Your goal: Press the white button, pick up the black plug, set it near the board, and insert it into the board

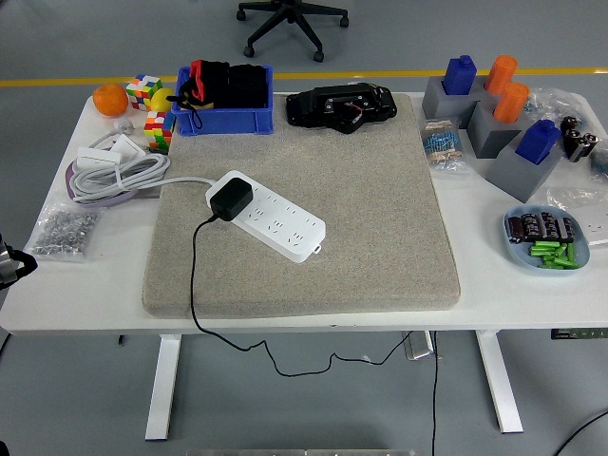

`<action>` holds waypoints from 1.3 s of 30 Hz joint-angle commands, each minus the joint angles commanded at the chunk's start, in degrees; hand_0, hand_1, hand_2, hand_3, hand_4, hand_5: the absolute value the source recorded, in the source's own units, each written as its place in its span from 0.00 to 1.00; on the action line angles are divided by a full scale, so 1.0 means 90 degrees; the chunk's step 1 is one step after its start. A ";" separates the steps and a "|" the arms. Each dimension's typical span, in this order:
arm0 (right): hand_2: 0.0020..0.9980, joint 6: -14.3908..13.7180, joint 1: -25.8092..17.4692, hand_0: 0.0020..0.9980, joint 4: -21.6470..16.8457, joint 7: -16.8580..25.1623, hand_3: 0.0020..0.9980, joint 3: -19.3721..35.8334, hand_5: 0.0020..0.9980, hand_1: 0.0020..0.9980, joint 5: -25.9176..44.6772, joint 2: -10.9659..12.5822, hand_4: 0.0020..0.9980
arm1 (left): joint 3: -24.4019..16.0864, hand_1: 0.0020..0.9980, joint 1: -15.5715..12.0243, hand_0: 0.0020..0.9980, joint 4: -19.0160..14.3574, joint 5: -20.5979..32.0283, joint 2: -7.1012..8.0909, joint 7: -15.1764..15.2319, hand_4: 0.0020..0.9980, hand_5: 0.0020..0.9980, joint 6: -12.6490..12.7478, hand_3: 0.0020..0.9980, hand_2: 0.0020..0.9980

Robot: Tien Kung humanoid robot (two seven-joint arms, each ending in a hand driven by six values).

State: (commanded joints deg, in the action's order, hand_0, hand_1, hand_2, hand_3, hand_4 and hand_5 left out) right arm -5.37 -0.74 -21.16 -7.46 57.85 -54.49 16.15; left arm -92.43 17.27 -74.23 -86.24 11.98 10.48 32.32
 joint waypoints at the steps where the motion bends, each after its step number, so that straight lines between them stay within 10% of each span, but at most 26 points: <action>1: 0.55 0.0001 -0.0001 0.57 0.0002 -0.0001 0.51 -0.0003 0.38 0.53 0.0001 -0.0001 0.64 | -0.0012 1.00 0.0003 1.00 -0.0003 0.0025 -0.0003 0.0014 0.85 0.61 0.0007 0.79 1.00; 18: 0.55 0.0000 0.0021 0.58 -0.0001 -0.0004 0.51 -0.0018 0.38 0.53 -0.0003 0.0016 0.64 | -0.0123 0.91 -0.0040 0.82 -0.0131 0.0331 -0.0027 0.0225 0.84 0.62 0.0033 0.86 0.98; 39: 0.55 -0.0005 0.0056 0.57 -0.0009 0.0004 0.51 -0.0102 0.38 0.53 0.0017 0.0069 0.64 | -0.0232 0.91 -0.0025 0.83 -0.0145 0.0273 -0.0029 0.0234 0.82 0.61 0.0075 0.84 0.97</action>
State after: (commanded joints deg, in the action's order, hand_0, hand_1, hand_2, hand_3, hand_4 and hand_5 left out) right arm -5.41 -0.24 -21.24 -7.42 56.93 -54.34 16.77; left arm -94.52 17.04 -75.53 -83.79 11.72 12.59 32.99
